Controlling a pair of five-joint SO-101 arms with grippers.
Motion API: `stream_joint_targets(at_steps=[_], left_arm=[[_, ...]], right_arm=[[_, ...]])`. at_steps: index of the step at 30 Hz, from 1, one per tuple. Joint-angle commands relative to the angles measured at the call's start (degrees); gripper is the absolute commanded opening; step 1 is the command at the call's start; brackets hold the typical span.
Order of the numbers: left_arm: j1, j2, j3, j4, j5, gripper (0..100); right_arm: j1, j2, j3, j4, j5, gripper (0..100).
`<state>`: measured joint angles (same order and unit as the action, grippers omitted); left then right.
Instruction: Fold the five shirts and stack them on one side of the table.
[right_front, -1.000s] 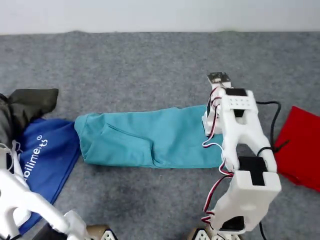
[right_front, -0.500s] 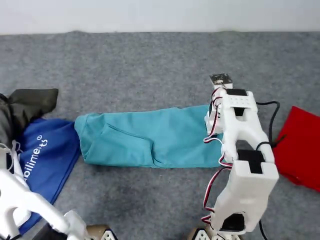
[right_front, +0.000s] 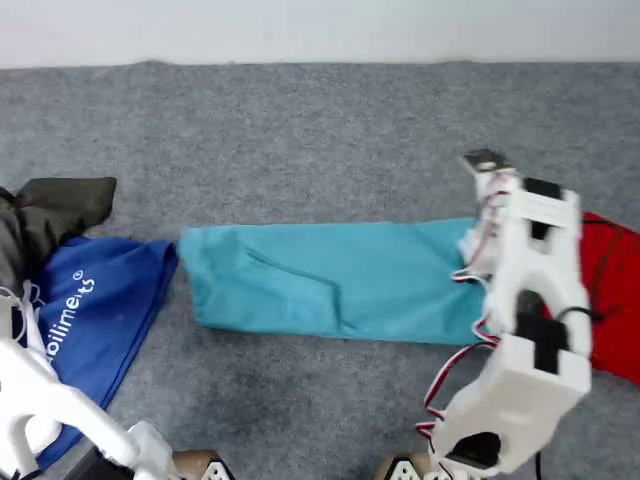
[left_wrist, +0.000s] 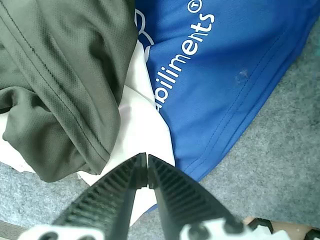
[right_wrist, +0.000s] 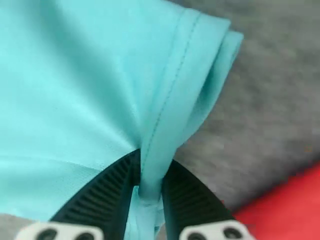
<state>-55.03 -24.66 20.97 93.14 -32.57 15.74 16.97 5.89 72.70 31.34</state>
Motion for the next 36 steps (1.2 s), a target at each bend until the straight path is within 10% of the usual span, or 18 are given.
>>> stream_joint_targets(at_steps=[1, 12, 36], left_arm=[[-0.09, -1.23, -0.57, 0.35, -0.26, 2], [0.00, -1.32, -0.48, 0.26, -0.26, 2], [7.12, -1.58, -0.48, -0.79, 0.09, 2]], right_arm=[[7.52, -3.30, -5.89, 2.42, 6.86, 1.0], [7.60, -3.47, -22.33, 21.23, 17.23, 1.0], [-37.58, -23.69, -11.69, 23.25, -0.18, 1.0]])
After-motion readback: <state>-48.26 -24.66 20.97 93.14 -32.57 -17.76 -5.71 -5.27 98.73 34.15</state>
